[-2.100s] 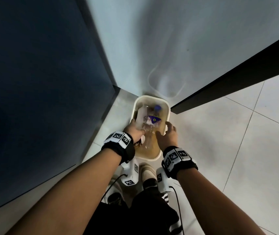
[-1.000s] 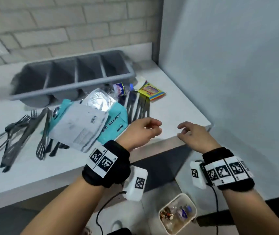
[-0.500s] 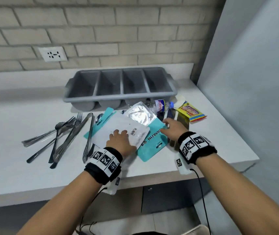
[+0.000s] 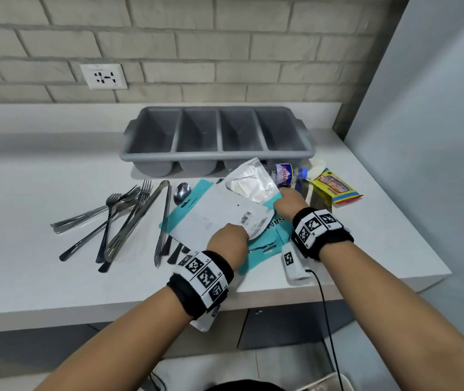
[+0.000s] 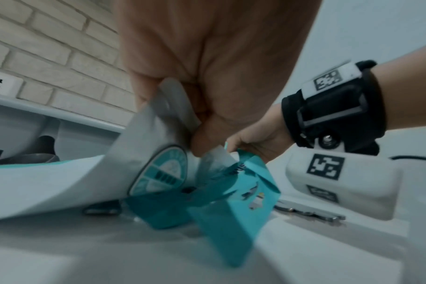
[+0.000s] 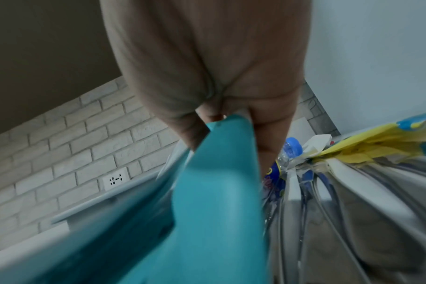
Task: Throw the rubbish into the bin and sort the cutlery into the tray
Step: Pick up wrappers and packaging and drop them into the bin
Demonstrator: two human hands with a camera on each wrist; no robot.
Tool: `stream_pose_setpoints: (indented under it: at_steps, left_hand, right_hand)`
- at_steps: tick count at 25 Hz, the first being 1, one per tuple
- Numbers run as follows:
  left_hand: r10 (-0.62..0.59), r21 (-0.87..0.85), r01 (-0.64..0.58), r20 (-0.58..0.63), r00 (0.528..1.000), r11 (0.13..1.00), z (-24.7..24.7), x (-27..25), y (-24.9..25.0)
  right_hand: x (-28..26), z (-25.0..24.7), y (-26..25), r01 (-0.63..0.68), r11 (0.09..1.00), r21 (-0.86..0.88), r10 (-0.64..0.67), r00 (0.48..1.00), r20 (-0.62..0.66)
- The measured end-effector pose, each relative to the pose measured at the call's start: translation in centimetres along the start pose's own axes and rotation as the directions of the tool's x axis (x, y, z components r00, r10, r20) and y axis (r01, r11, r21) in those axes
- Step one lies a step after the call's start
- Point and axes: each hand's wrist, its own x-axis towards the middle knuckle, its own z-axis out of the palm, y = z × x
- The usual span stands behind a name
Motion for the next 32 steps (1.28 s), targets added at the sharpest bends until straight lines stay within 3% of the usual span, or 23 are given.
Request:
stream_pose_setpoints:
  at_steps: [3, 6, 8, 9, 11, 14, 16, 18, 19, 21, 24, 27, 29, 32]
  left_hand:
    - [0.148, -0.062, -0.151, -0.057, 0.987, 0.986, 0.0, -1.2, 0.4]
    - [0.180, -0.166, -0.184, -0.037, 0.983, 0.969, 0.0, -2.2, 0.4]
    - [0.191, -0.119, -0.192, -0.020, 0.981, 0.974, -0.5, -2.4, 0.1]
    - [0.172, -0.101, -0.173, -0.020, 0.985, 0.980, -0.8, -2.4, -0.1]
    - [0.039, -0.254, -0.063, -0.096, 0.995, 0.965, -1.8, -2.0, -0.6]
    - [-0.211, -0.651, 0.035, -0.195, 0.958, 0.758, -2.5, -0.4, -1.5]
    - [-0.315, -0.860, 0.049, -0.132, 0.940, 0.507, -2.7, 0.6, -1.7]
    - [-0.271, -0.972, 0.083, 0.020, 0.962, 0.222, -3.1, 1.4, -1.6]
    - [-0.202, -0.986, 0.098, 0.069, 0.977, 0.134, -3.3, 1.7, -1.4]
    - [-0.167, -0.991, 0.121, 0.110, 0.980, 0.052, -3.8, 2.1, -0.7]
    - [-0.219, -0.994, 0.106, 0.097, 0.971, 0.028, -4.5, 3.2, -0.2]
    - [-0.213, -0.995, 0.086, 0.074, 0.974, 0.049, -5.5, 4.4, 0.0]
    - [-0.227, -0.995, 0.076, 0.058, 0.972, 0.070, -5.9, 5.5, -0.3]
    - [-0.225, -0.995, 0.078, 0.062, 0.972, 0.062, -6.2, 6.8, -0.5]
  right_hand:
    - [-0.3, 0.6, 0.4, -0.004, 0.992, 0.128, 0.003, 1.000, 0.006]
    - [-0.9, 0.9, 1.2, -0.003, 0.984, 0.178, -0.011, 0.997, 0.078]
    - [-1.4, 0.7, 1.8, 0.023, 0.982, 0.189, -0.035, 0.998, 0.058]
    - [-1.5, 0.4, 2.1, 0.031, 0.973, 0.227, -0.034, 0.999, 0.010]
    - [-1.8, -0.4, 3.0, 0.030, 0.941, 0.337, 0.006, 0.994, -0.107]
    - [-2.2, -1.8, 4.1, 0.045, 0.838, 0.544, 0.079, 0.976, -0.202]
    - [-2.3, -2.6, 4.5, 0.046, 0.760, 0.648, 0.079, 0.984, -0.162]
    - [-2.3, -2.9, 4.5, 0.043, 0.723, 0.689, 0.043, 0.993, -0.108]
    - [-2.2, -2.8, 4.5, 0.035, 0.735, 0.677, 0.030, 0.996, -0.084]
    - [-2.0, -2.9, 4.3, 0.028, 0.766, 0.642, 0.000, 0.999, -0.045]
    - [-0.8, -3.9, 4.7, 0.069, 0.825, 0.561, -0.019, 0.995, -0.096]
    - [2.6, -6.2, 7.1, 0.061, 0.938, 0.341, 0.038, 0.960, -0.277]
    - [5.2, -7.6, 9.5, -0.082, 0.990, 0.111, 0.115, 0.935, -0.336]
    - [7.8, -8.4, 12.4, -0.289, 0.953, -0.089, 0.248, 0.916, -0.314]
